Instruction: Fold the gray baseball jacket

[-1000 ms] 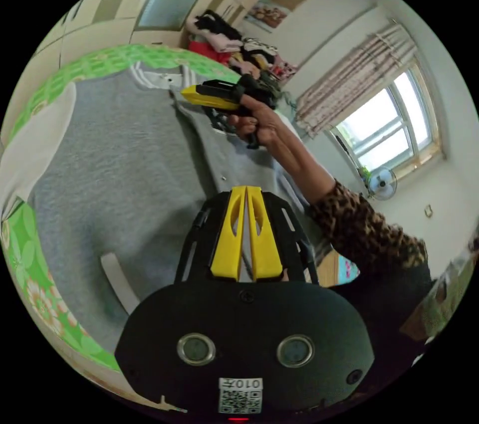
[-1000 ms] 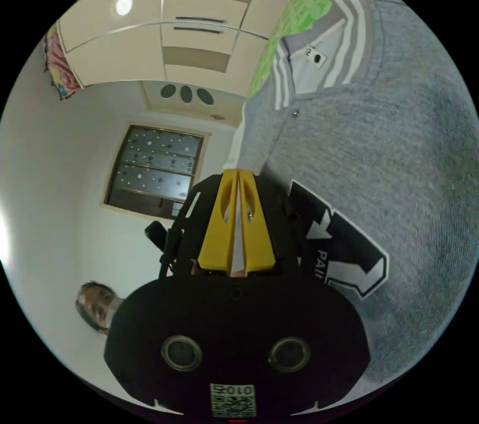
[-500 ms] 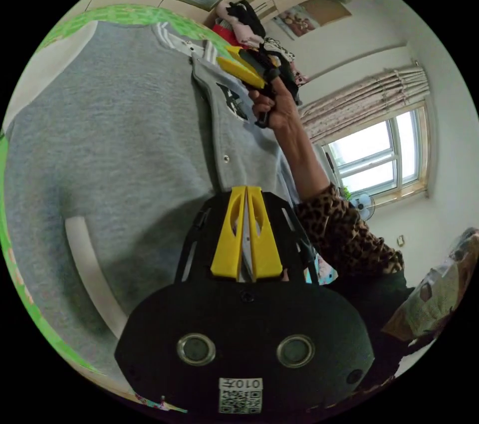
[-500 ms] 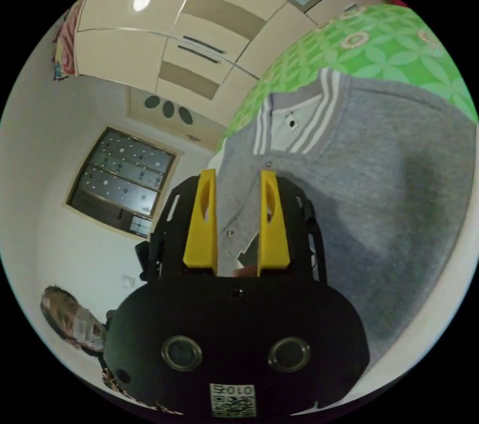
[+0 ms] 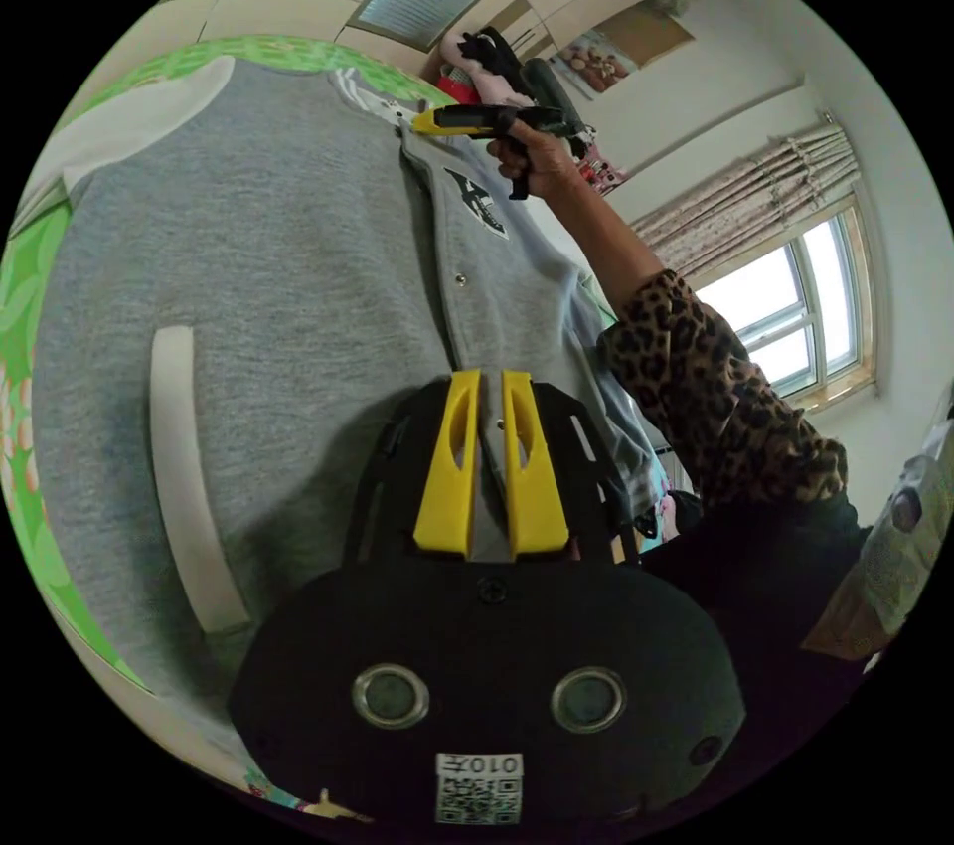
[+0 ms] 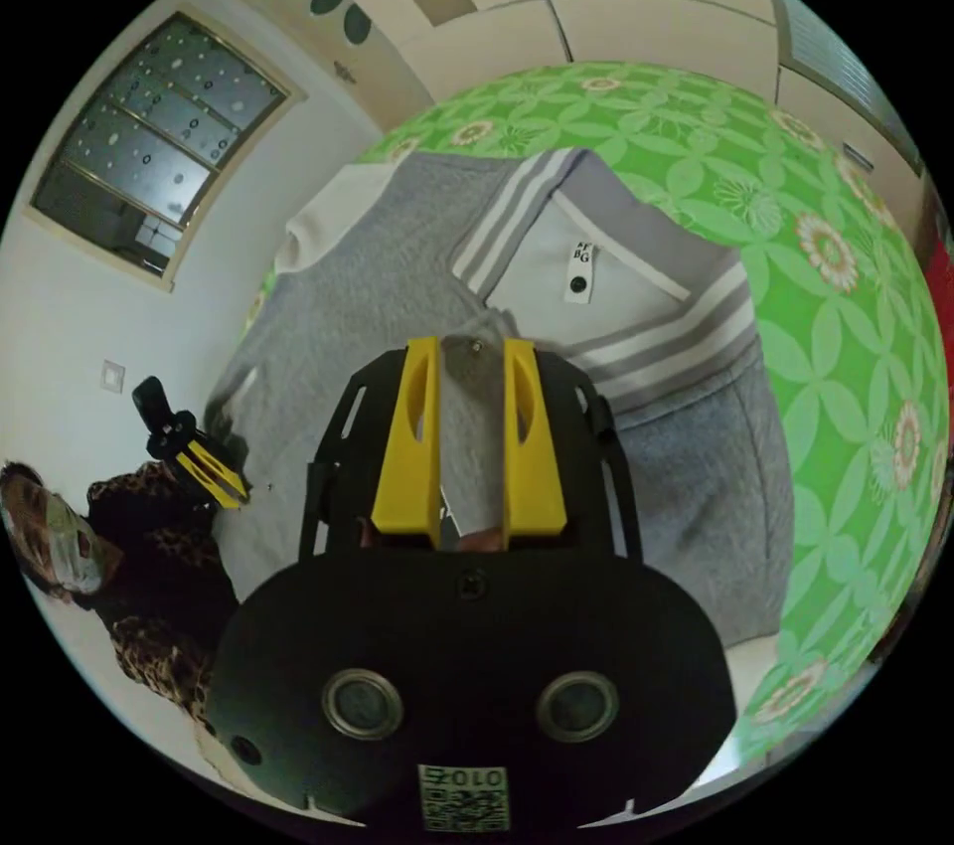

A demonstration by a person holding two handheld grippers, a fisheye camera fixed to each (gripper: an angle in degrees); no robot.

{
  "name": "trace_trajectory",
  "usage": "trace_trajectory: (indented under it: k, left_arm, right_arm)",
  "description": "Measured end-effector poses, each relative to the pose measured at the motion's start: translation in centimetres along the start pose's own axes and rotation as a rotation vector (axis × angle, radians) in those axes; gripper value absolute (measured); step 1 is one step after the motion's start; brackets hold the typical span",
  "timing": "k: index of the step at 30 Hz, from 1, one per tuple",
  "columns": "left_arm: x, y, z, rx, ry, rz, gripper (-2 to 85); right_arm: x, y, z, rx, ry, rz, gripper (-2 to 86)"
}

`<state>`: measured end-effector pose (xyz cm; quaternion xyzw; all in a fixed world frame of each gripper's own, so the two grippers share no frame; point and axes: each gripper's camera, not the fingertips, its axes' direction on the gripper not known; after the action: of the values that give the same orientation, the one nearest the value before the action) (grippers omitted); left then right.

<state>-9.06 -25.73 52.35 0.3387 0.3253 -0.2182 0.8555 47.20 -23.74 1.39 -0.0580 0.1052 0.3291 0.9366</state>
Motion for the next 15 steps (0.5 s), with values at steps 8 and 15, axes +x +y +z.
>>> trace_trajectory:
  k: [8, 15]
  left_arm:
    - [3.5, 0.7, 0.5, -0.004, 0.059, 0.170, -0.1]
    - [1.6, 0.7, -1.4, 0.106, -0.039, 0.026, 0.6]
  right_arm:
    - [0.6, 0.7, -2.7, 0.189, -0.242, -0.151, 3.0]
    - [1.6, -1.1, -1.7, 0.144, -0.123, -0.058, 7.9]
